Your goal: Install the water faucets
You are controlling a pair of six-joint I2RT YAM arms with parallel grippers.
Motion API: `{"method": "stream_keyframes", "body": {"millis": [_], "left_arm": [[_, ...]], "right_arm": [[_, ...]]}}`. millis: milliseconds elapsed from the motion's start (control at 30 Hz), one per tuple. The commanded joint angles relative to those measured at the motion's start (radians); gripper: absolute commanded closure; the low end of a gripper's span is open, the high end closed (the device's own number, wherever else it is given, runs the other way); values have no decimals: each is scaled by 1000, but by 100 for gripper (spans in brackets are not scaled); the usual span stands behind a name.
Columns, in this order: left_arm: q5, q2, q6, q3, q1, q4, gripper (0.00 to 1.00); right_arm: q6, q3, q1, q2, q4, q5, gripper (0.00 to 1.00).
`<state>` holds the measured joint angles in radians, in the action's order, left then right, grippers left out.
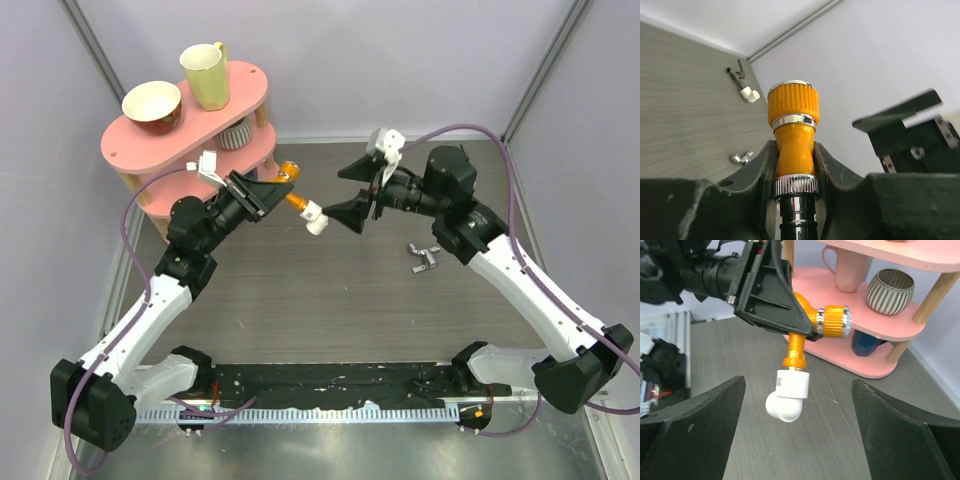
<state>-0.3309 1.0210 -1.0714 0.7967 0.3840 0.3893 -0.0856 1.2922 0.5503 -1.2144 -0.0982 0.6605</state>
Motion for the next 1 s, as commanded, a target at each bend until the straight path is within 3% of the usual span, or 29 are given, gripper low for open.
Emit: {"method": "stream_keyframes", "body": {"millis": [0,267,567,667,767,800,833,867,967], "left_arm": [[69,-6,-70,65,0,-78,100],[76,5,-101,78,0,-95,100],[62,17,-131,88,0,-72,100],[50,19,-139,88,0,-64,100],[43,24,-145,82,0,-50,100],[41,25,-148,79,0,-46,100],[35,30,-148,79,0,-37,100],[30,31,-148,79,0,-32,100],[6,36,-127,79,0,5,100]], "right_arm": [[-276,-37,144,30,-26,-243,5],[-500,-54,361,-16,-78,-551,1],[-620,-96,461,-97,-29,-844,0],[-629,-105,464,-112,-3,-871,6],[-632,-106,461,-119,15,-880,24],[-629,-105,462,-120,17,-871,41],[-626,-103,462,-120,18,-868,51],[-622,-96,462,-122,17,-863,71],[-591,-65,462,-122,-27,-845,92]]}}
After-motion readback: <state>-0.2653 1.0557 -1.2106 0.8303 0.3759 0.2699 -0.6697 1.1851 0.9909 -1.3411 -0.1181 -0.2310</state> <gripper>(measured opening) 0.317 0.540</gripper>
